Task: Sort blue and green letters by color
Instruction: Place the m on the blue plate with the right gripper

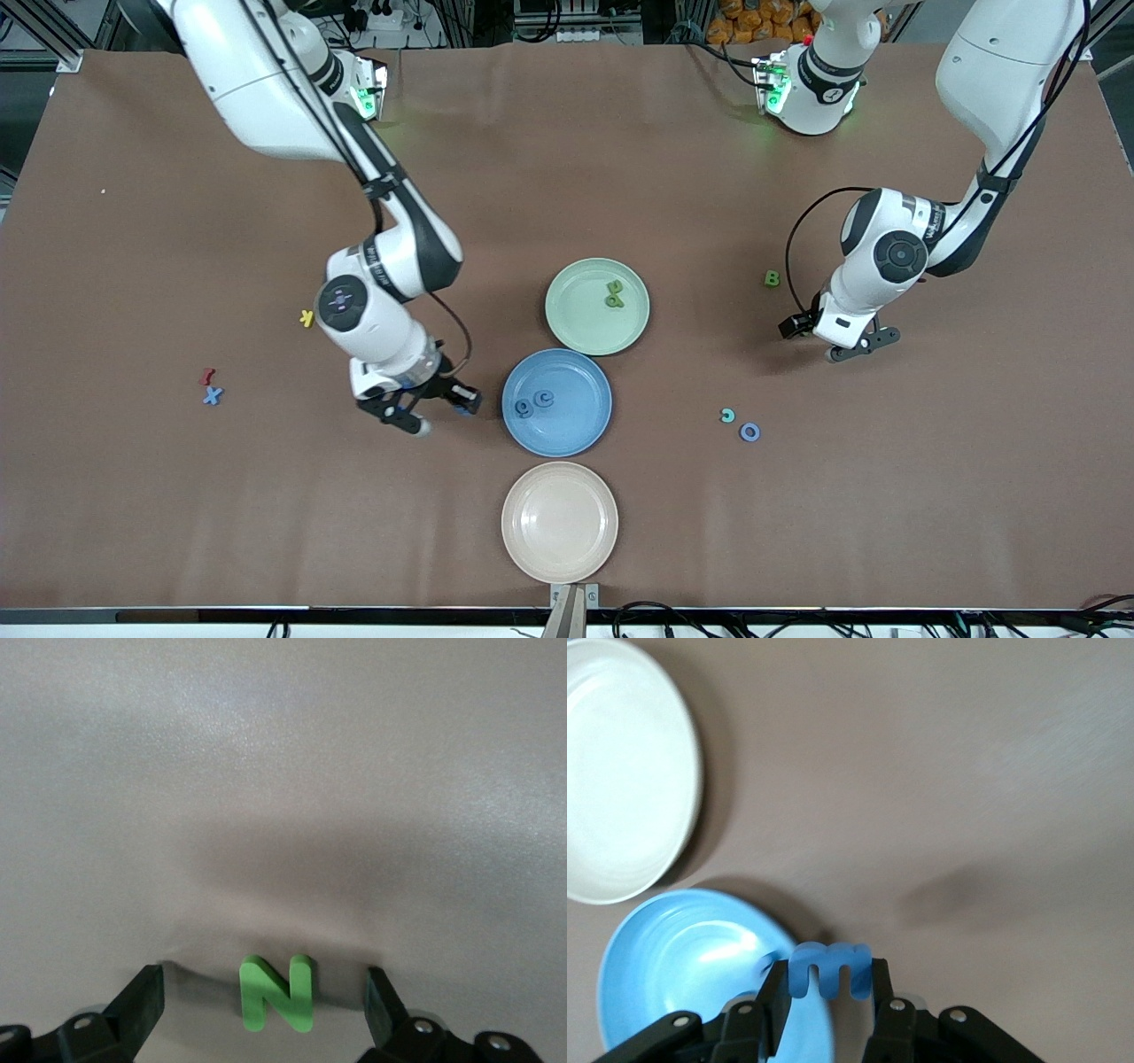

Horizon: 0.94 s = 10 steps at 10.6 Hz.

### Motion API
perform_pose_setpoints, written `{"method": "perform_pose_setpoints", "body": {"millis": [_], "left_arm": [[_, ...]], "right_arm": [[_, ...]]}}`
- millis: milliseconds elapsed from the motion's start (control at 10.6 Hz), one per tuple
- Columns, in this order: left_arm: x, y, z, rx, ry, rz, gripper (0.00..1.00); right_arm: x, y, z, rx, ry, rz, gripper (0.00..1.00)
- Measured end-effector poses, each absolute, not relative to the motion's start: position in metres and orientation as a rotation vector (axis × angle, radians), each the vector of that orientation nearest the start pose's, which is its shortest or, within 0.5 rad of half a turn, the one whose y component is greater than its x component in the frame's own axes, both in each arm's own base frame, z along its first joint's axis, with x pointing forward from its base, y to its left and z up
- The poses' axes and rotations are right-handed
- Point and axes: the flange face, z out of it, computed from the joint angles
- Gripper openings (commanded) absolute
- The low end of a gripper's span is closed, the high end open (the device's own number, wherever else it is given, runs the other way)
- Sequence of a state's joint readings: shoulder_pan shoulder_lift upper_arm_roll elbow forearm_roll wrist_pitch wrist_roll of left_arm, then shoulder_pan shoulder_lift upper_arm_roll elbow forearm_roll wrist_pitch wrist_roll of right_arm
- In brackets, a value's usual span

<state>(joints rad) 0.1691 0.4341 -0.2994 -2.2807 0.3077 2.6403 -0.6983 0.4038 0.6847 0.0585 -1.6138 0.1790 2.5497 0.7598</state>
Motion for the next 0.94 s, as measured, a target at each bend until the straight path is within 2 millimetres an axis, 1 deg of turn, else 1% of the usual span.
{"method": "perform_pose_setpoints", "body": {"millis": [94,189,283,378,567,755,944], "left_arm": [[0.517,-0.083,0.167,-3.072,-0.491,0.048,1.0],[0.517,-0.083,0.167,-3.072,-0.49,0.049,1.0],[0.517,-0.083,0.167,-3.072,-0.49,0.049,0.63],[0.517,-0.084,0.167,-3.072,-0.489,0.049,0.01],[0.518,-0.087,0.168,-3.081,-0.482,0.034,0.0],[0.519,-0.087,0.172,-3.081,-0.483,0.025,0.0],[0.519,-0.088,0.176,-3.079,-0.482,0.016,0.0]], "right_arm": [[0.64,0.336,0.249,-2.777,0.65,-0.176,0.22],[0.636,0.355,0.252,-2.76,0.656,-0.183,0.22],[0.633,0.37,0.257,-2.742,0.674,-0.183,0.26],[0.63,0.381,0.261,-2.727,0.686,-0.187,0.36],[0.623,0.398,0.262,-2.698,0.708,-0.196,1.0],[0.618,0.409,0.256,-2.65,0.829,-0.174,1.0],[0.617,0.411,0.256,-2.626,0.89,-0.162,1.0]]}}
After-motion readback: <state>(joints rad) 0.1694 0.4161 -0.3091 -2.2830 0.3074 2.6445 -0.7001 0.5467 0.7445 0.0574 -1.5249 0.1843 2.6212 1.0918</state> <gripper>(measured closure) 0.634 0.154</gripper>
